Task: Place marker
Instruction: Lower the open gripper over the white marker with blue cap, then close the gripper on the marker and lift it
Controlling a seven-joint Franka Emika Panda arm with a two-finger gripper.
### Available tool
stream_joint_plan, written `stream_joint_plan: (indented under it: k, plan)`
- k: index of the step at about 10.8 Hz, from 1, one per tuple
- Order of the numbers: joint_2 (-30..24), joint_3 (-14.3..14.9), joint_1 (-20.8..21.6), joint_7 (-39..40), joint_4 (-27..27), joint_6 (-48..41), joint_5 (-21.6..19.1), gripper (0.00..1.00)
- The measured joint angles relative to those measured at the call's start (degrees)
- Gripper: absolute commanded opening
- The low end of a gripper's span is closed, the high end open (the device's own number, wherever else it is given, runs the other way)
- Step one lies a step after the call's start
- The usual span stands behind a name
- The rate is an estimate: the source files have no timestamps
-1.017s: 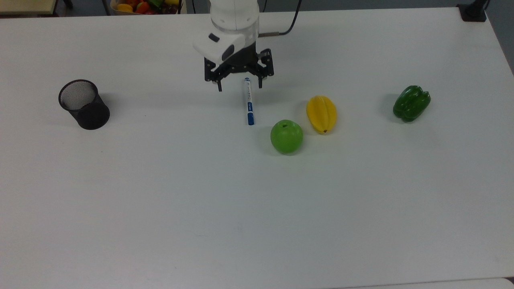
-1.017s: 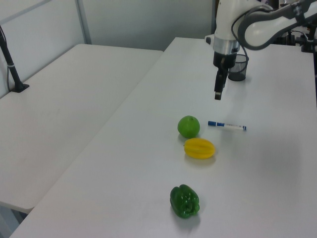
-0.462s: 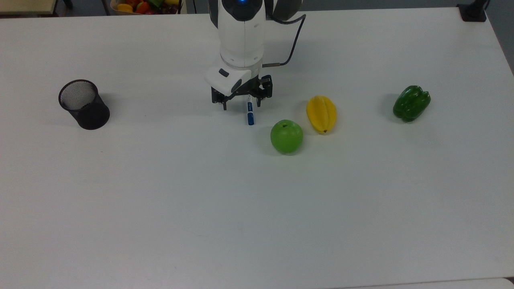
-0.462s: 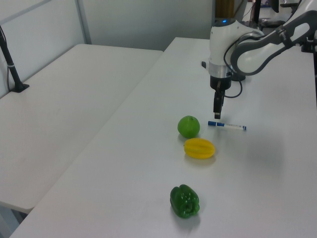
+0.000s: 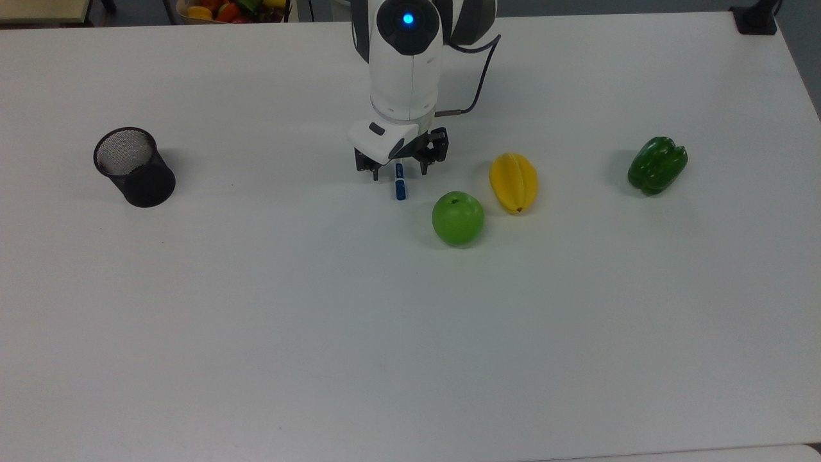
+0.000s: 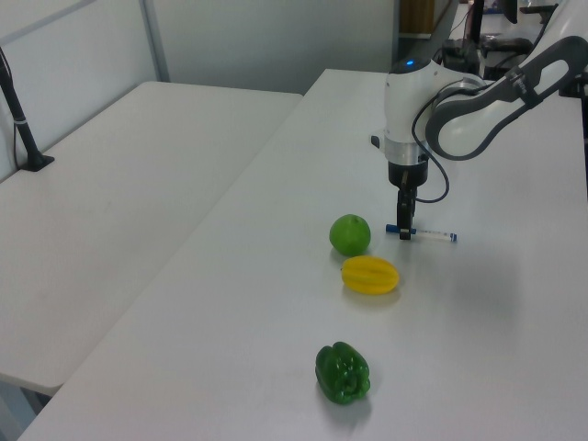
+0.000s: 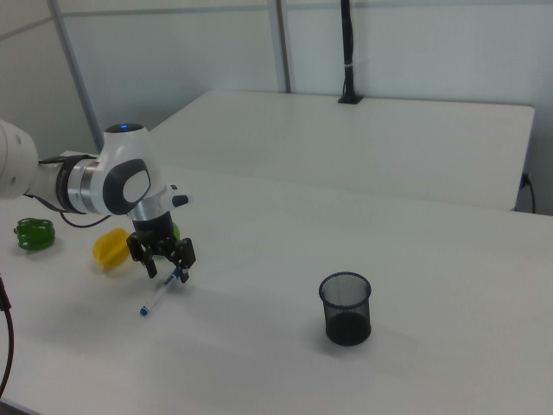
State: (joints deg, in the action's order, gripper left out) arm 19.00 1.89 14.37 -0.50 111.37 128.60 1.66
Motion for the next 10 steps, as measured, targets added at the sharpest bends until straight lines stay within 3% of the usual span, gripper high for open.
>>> stream_joint_plan:
  k: [2,3,10]
  plan:
    - [0.4,0.0,0.0,0.0,0.0,0.3,0.0,0.12]
    - [0.6,0.0,0.0,0.0,0.0,0.3,0.0,0.00]
    - [0.5,-0.2,-0.2,-0.1,-0.1,0.4,0.0,0.00]
